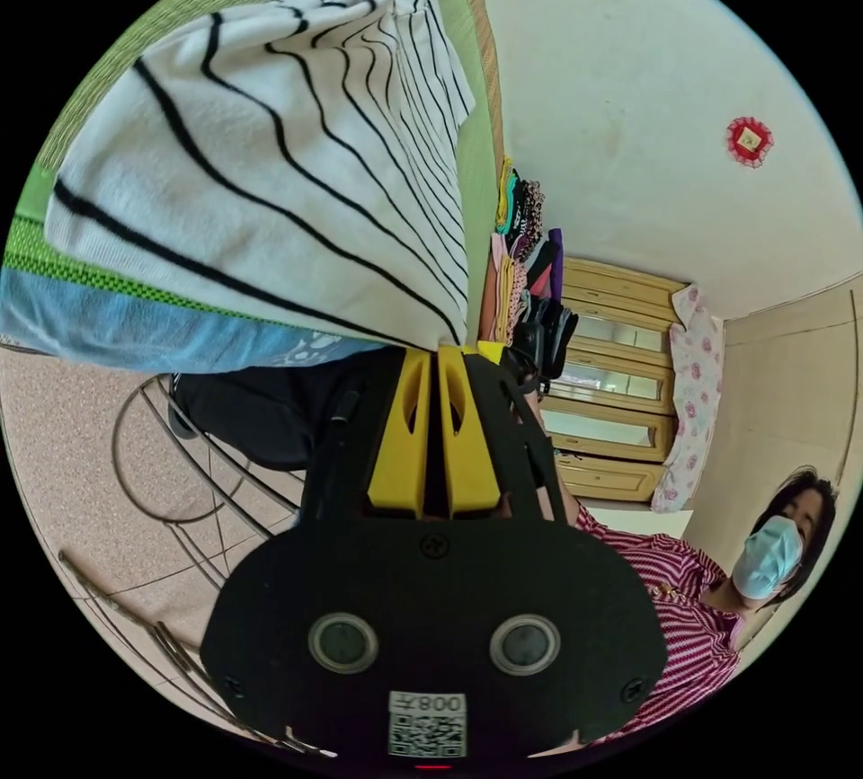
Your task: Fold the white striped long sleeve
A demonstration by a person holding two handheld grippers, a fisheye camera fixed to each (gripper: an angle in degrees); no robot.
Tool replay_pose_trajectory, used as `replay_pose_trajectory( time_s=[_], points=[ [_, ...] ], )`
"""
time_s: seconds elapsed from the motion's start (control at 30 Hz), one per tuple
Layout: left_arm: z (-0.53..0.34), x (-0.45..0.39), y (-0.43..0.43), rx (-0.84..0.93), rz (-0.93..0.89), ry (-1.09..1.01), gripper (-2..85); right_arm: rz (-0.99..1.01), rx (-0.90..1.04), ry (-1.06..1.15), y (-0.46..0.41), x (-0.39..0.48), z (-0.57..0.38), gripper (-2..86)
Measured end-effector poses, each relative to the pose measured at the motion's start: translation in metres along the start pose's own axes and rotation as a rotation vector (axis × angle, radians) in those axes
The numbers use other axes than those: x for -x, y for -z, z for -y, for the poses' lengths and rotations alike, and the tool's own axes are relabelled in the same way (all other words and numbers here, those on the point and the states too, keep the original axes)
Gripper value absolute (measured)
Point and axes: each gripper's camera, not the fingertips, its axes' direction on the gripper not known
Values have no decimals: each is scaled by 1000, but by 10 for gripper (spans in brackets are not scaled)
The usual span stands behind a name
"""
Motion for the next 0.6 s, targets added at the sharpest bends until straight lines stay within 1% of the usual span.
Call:
replay_pose_trajectory(
  time_s=[0.23, 0.37, 0.47, 0.6],
  points=[
    [17, -20, 10, -19, -51, -19, 16, 57, 13, 0, -10, -6, 8, 94],
    [25, -26, 15, -16, -51, -23, 21, 116, 13, 2, -17, -9, 18, 57],
    [29, -27, 21, -26, -70, -22, 35, 142, 11, 6, -17, -8, 20, 34],
    [34, -21, 19, -8, -135, -1, 75, 146, 9, 19, -14, -1, 23, 25]
  ],
)
